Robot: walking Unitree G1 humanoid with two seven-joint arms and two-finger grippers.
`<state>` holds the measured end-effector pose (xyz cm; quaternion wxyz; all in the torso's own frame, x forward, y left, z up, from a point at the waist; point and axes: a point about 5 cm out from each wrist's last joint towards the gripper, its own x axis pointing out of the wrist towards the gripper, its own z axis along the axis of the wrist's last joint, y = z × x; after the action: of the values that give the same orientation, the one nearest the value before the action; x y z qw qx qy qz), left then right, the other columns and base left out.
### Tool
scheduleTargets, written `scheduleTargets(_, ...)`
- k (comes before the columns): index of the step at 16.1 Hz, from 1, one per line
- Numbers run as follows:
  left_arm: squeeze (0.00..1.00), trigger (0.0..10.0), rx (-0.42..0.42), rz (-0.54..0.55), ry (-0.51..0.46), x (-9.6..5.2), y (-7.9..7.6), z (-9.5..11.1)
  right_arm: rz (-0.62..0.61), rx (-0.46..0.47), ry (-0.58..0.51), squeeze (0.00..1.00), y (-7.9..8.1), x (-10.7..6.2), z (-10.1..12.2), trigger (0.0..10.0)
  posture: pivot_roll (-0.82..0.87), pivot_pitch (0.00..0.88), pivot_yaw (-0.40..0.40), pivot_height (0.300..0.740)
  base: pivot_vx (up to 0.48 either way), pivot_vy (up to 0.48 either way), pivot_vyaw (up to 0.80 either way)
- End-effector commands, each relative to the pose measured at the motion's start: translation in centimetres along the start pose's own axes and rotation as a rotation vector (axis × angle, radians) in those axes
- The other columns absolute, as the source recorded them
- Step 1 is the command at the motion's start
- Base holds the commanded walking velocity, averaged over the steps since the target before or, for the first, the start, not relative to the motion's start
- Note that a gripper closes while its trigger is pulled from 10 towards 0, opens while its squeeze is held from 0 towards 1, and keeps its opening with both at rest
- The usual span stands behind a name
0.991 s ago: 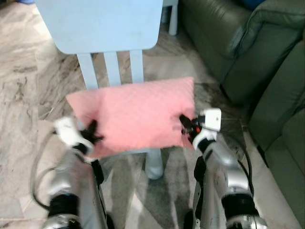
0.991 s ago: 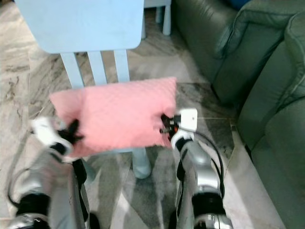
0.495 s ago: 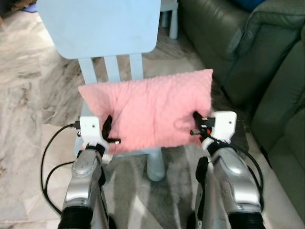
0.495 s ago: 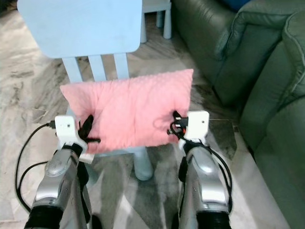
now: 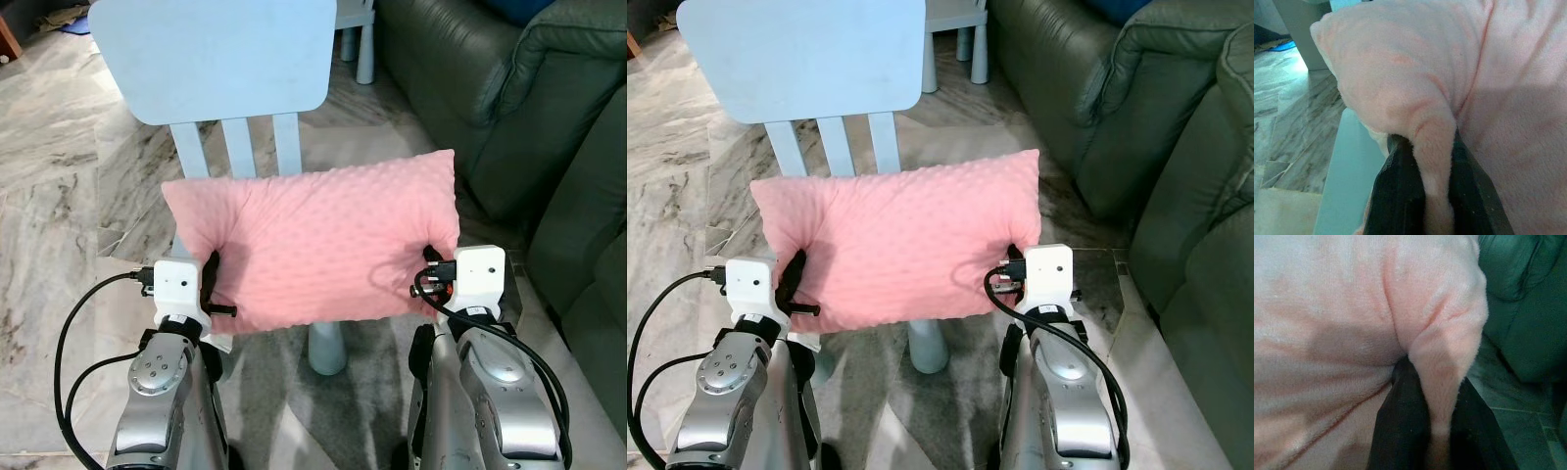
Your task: Move the pillow to the sofa
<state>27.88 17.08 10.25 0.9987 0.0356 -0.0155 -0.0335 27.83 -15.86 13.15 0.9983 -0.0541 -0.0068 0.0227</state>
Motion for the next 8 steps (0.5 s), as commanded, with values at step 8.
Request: scheduleTargets(8,0.0,10.0,0.04,0.017,-0.056,1.0,1.0,1.6,-0.038,0.006,-0.069,0.0,-0.6,1.1,2.4,10.0,-0.04,0.0,0.061,0.345,0.0,0.0,0.0)
